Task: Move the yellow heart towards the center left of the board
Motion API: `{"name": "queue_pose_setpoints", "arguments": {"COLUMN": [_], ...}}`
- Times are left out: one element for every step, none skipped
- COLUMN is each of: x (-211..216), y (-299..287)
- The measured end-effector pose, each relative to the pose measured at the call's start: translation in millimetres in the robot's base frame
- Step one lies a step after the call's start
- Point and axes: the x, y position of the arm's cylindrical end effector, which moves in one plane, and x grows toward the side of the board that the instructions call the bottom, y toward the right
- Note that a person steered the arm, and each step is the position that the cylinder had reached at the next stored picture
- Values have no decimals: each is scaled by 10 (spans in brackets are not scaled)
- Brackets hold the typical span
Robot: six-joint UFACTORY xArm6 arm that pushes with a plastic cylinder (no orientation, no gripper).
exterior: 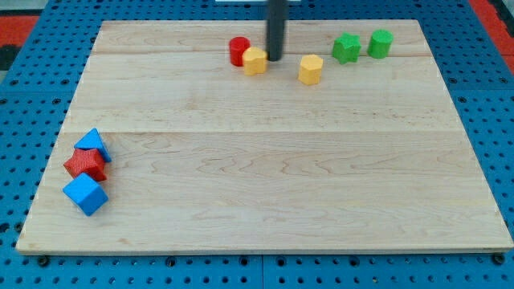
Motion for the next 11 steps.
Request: {"name": "queue_pose_setpoints", "arguments": {"x": [-230,-280,-99,151,543,1166,1066,560,753,1177,1306], "y": [-387,-128,635,170,-470,-1593,-1314,-1754,-2251,-1803,-1345]}}
